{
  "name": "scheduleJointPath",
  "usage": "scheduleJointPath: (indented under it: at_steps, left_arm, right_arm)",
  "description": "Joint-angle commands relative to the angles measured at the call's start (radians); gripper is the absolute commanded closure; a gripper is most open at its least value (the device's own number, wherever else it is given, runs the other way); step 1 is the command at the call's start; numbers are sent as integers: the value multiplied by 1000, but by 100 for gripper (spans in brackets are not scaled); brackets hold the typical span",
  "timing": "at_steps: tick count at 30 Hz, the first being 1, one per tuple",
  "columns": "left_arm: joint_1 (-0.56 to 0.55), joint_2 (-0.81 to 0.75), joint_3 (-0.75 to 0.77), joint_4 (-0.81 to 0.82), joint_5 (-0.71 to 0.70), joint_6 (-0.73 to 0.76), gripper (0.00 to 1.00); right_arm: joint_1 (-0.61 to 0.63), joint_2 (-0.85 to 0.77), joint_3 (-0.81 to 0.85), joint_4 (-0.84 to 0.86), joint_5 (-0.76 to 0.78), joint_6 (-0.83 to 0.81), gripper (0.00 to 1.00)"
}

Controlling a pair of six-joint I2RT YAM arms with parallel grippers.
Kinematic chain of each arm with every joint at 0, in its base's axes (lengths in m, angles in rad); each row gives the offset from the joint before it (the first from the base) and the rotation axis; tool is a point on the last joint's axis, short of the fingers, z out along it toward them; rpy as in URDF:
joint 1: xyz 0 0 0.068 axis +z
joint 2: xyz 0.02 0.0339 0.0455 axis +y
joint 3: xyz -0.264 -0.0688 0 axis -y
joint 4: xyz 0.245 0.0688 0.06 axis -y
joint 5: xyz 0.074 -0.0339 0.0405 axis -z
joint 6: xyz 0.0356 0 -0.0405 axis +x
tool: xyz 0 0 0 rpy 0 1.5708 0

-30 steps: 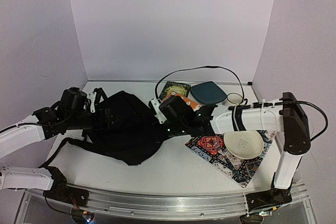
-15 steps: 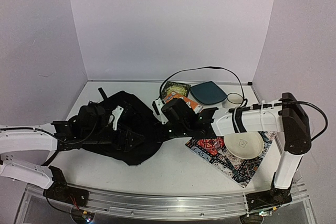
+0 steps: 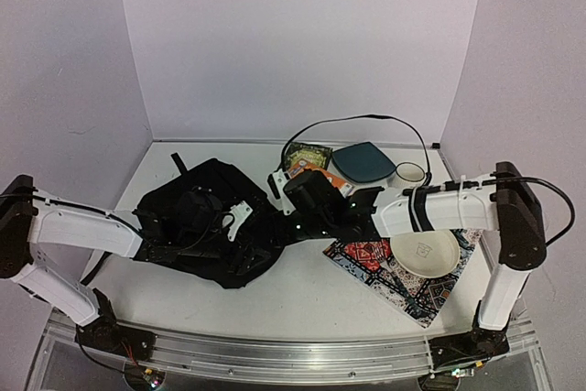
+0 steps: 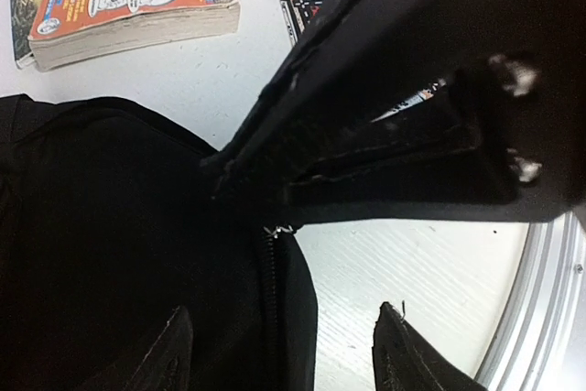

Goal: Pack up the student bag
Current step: Unzip the largest pocket of the student bag.

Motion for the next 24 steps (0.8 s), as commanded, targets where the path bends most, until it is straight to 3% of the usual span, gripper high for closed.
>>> scheduleJointPath:
  at_steps: [1,3,10,18,24]
  left_arm:
    - [-3,51,63,56,-15,57,39]
    - [-7,77,75,58,-10,63,45]
    - [-25,62,66,53,10,52,98]
    - [-63,-128,-33,-52,79,4,100]
    - [-122,-240,-67,-146,46,-99,100]
  right_arm:
    - [1,-63,-3,15,6,15,100]
    - [1,-62,-3,15,8,15,100]
    - [-11,-66,-16,14,49,15,100]
    - [-99,-82,-41,12,108,-15,100]
    - [-191,-36,1,12,114,-59,100]
